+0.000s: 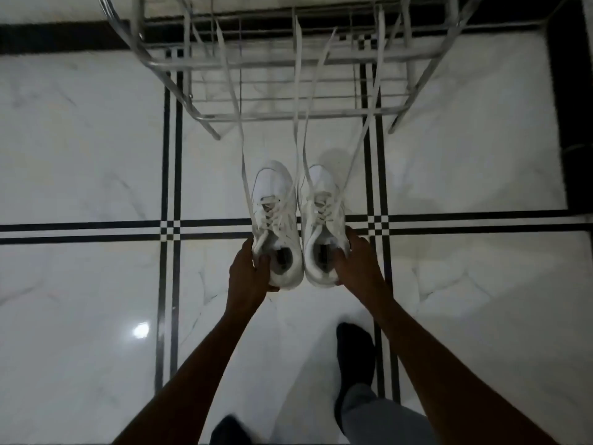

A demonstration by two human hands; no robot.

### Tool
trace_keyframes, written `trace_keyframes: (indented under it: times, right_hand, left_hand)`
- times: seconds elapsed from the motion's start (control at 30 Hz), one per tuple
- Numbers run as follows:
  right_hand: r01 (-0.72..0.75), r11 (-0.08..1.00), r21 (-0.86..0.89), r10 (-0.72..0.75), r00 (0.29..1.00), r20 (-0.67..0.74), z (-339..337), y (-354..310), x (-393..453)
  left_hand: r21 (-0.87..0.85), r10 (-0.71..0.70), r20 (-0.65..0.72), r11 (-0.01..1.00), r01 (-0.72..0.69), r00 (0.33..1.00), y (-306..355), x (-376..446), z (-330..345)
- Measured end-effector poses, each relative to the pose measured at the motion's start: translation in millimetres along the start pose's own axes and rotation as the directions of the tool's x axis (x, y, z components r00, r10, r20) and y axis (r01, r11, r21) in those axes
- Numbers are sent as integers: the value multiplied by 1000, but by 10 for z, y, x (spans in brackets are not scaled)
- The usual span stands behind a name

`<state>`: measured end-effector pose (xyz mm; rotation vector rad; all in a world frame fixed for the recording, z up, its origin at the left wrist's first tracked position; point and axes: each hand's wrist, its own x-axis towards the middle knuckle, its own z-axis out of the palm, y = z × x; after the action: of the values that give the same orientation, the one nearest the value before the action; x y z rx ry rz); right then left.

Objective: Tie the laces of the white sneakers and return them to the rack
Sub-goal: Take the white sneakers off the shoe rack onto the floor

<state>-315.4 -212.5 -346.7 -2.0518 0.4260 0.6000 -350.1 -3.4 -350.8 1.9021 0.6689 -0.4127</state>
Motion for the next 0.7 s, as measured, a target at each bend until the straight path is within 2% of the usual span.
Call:
trace_keyframes:
  times: [0.1,0.27,0.5,0.57,0.6,0.67,0.7]
  right_hand:
    - [-71,997,-25,71,997,0,287,388,261]
    - [-78,996,-41,77,997,-22,689,854,665]
    - [-51,992,-115,44,997,-68,845,1067,786]
    - [-9,971,-239,-27,989,-148,838,995,646]
    - [38,953,-300,-111,967,-230,844,946,556]
    - [211,892,-401,-358,869,-340,890,758,393]
    - [292,864,-410,-436,842,-319,939,639,340]
  left_hand:
    - [-5,-22,-3,1000,22,1000,-477,245,222]
    - [0,-2,29,1000,2,1000,-1144,633,455]
    - [69,20,23,997,-21,1000,-1461,773,491]
    - [166,23,11,986,-25,1000,-1412,744,417]
    - [191,46,-17,981,-42,999,-1396,729,388]
    - [176,139,-89,977,-122,986,-1293,703,339]
    - [162,195,-123,971,-174,973,-1248,706,322]
